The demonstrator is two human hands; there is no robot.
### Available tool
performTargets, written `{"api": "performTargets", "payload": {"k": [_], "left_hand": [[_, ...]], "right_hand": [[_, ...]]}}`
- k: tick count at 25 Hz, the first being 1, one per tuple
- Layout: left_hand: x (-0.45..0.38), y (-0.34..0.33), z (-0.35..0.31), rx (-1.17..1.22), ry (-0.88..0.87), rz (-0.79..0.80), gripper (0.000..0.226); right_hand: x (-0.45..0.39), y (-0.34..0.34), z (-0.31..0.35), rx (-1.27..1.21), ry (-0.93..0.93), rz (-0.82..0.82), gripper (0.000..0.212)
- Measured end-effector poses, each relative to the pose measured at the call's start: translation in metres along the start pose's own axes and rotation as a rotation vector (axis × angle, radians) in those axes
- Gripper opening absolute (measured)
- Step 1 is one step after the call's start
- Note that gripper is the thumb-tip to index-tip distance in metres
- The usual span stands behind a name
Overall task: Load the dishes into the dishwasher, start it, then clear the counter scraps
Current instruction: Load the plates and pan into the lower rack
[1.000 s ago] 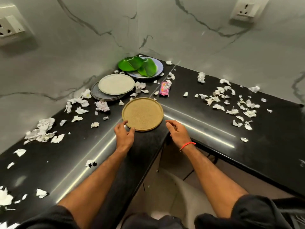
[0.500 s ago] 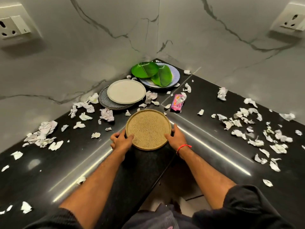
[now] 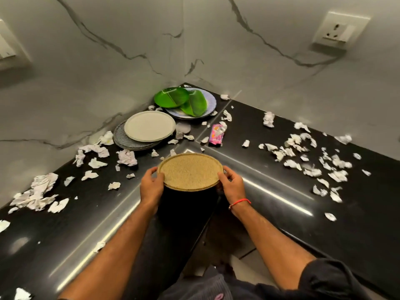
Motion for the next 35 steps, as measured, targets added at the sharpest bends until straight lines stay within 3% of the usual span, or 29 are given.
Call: {"api": "performTargets", "payload": {"k": [3,7,12,17,21,25,31,35], "left_hand": [[0.026,-0.023,-0.018,0.071,-0.017,0.158,0.023],[0.076,-0.055,-0.022,0.071,0.01,0.372,0.02],[0.145,-0.095,0.005,-0.021,0.034,0.612,0.022],[0.223,-0.137,0.039,-0.106,0.074,0.8,0.017],[0.296,-0.17,0.061,-0.195,0.072,0.917,0.019],[0.384,-0.203,0.094,-0.282,0.099,0.983,0.017],[0.516,-0.23,0.159,-0.384,0.154,0.952,0.018],[0.584,-0.25,0.199,-0.525,0.208,1.02,0.019]], "right_hand": [[0.039,0.037,-0.009,-0.109,-0.02,-0.21,0.016],[0.104,0.082,-0.039,-0.093,-0.042,-0.405,0.033],[0.183,0.141,-0.085,-0.194,-0.113,-0.551,0.034],[0.263,0.193,-0.132,-0.258,-0.195,-0.679,0.053],[0.324,0.23,-0.173,-0.379,-0.273,-0.731,0.057],[0.396,0.274,-0.217,-0.373,-0.269,-0.762,0.041],[0.518,0.312,-0.293,-0.397,-0.311,-0.655,0.083],[0.576,0.327,-0.327,-0.4,-0.34,-0.605,0.106]]}}
Point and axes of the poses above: each hand's wrist, its own x-axis away from the middle knuckle, its own y-axis out of the back of the hand, z = x × y, the point moved 7 cm from there along -x, towards the middle knuckle, and after that the axes turned 15 degrees about x, right-handed, at the moved point
